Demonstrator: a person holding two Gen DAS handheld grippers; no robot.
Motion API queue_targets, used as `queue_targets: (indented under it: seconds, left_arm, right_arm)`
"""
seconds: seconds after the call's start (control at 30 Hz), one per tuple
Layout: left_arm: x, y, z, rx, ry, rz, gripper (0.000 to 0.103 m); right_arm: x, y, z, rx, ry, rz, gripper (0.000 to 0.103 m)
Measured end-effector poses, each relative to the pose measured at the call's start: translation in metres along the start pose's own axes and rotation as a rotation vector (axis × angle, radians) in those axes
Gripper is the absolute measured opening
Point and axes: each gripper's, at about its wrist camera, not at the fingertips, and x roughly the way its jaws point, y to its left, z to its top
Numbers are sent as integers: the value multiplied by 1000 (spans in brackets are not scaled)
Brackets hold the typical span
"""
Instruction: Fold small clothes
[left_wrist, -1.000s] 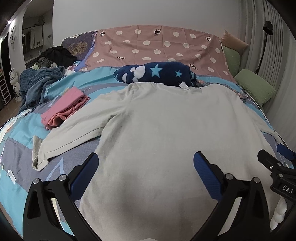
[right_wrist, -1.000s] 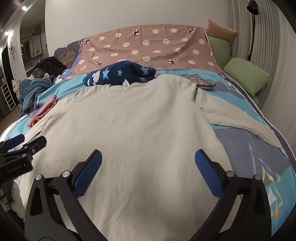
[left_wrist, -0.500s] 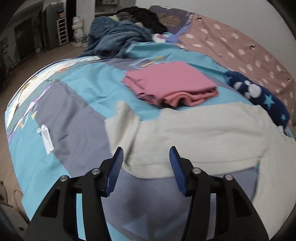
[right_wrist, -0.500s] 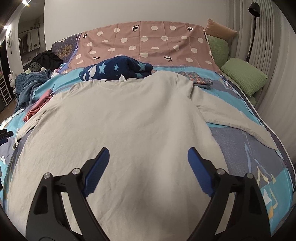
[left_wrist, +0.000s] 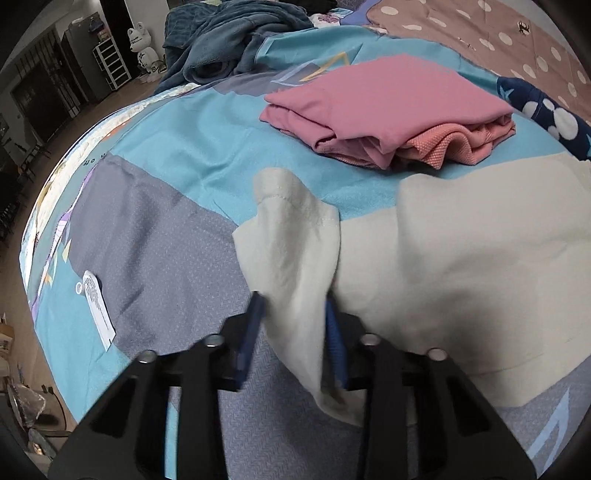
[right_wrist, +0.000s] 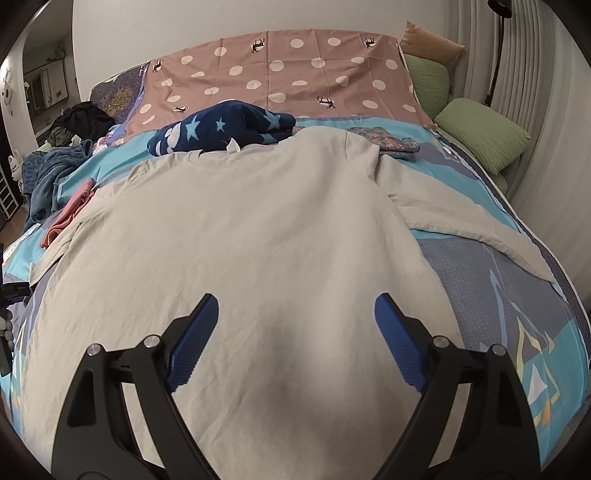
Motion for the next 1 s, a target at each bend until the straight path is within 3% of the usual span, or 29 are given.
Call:
queue_targets:
  seconds: [0.03,0.13,0.2,0.33,0.53,0.6,0.7,0.83,0.9,1.0]
  left_arm:
    - [4,4,1,-12,11,-9,4]
    - [-8,13,4,-69,-22,-62,4]
    - [-32,12,10,-81,-91,-110,4]
    - [-105,-16,26,-41,-262,-283,3]
    - [-225,-120,19,187,-493,-593,3]
    - [-248,-161,6,280,-514,-694,3]
    - [-261,-226,-25,436,-478,-817,3]
    - [-242,-289,-71,608,-385,-787,4]
    - [-229,-293,-79,630,-362,-738,16]
    - [-208,-267,-68,582,-392,-598,33]
  right_arm:
    - [0,-1,0,3,1,1,88]
    - [-1,-4,-1,10,-2,-1,88]
    - [-1,-7,-1,14,-3,-8,88]
    - [1,-11,2,28,1,-5,88]
    - [-2,-11,1,35,-13,28,88]
    - [-4,-14,0,38,-15,30,88]
    - [-6,-26,0,76,-9,38,88]
    - [-8,-48,0,145,8,36,88]
    - [-11,-58,-1,161,9,35,88]
    - [-12,-66,-2,152,4,8,88]
